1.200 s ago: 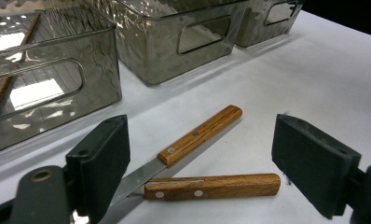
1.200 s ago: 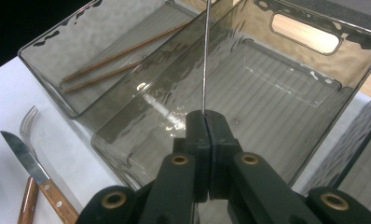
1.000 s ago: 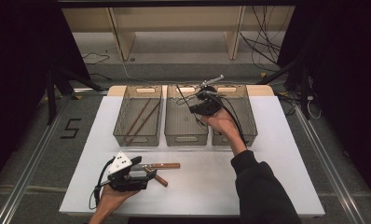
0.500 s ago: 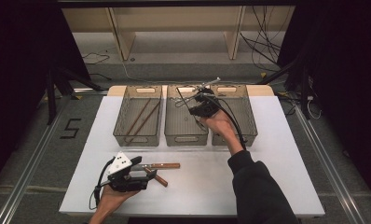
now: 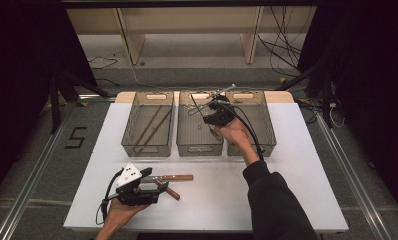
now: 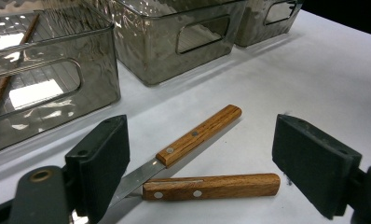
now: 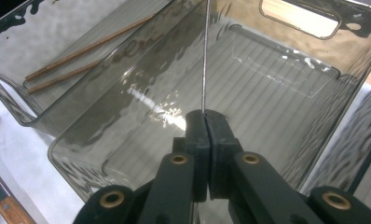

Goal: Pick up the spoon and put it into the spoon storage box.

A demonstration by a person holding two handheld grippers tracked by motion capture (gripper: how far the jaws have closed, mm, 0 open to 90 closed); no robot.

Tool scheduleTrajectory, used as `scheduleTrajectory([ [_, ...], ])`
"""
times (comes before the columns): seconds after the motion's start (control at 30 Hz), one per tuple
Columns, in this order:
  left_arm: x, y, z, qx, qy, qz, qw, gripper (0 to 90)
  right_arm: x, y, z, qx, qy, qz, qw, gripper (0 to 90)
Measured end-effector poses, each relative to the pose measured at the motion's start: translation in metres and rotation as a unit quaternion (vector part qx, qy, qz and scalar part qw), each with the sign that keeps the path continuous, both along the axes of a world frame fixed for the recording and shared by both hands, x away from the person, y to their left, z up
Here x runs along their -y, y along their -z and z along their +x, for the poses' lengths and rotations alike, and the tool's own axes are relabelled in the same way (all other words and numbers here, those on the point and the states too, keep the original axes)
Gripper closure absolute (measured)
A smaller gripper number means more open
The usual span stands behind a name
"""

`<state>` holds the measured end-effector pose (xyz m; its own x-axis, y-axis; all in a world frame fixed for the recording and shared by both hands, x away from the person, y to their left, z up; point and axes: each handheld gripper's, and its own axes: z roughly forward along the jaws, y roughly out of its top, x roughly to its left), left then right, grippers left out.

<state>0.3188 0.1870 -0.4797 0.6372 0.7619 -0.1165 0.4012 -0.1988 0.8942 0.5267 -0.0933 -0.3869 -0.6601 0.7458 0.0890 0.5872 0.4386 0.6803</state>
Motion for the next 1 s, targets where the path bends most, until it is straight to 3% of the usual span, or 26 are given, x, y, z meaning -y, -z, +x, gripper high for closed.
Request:
scheduleTrajectory([
  [0.37,0.0,0.0,0.0,0.002,-0.003,-0.002,1.0,18.8,-0.002,0.011,0.001,-0.01,0.003,-0.013,0.9999,87.9],
  [0.7,-0.002,-0.001,0.0,0.004,-0.011,-0.006,0.9999,18.4,0.0,0.004,-0.005,-0.005,-0.009,0.002,0.9999,70.0],
  [1.0,-0.006,-0.001,0.001,0.005,-0.025,-0.019,0.9995,18.2,0.006,0.0,-0.025,0.011,-0.036,0.023,0.999,52.9],
])
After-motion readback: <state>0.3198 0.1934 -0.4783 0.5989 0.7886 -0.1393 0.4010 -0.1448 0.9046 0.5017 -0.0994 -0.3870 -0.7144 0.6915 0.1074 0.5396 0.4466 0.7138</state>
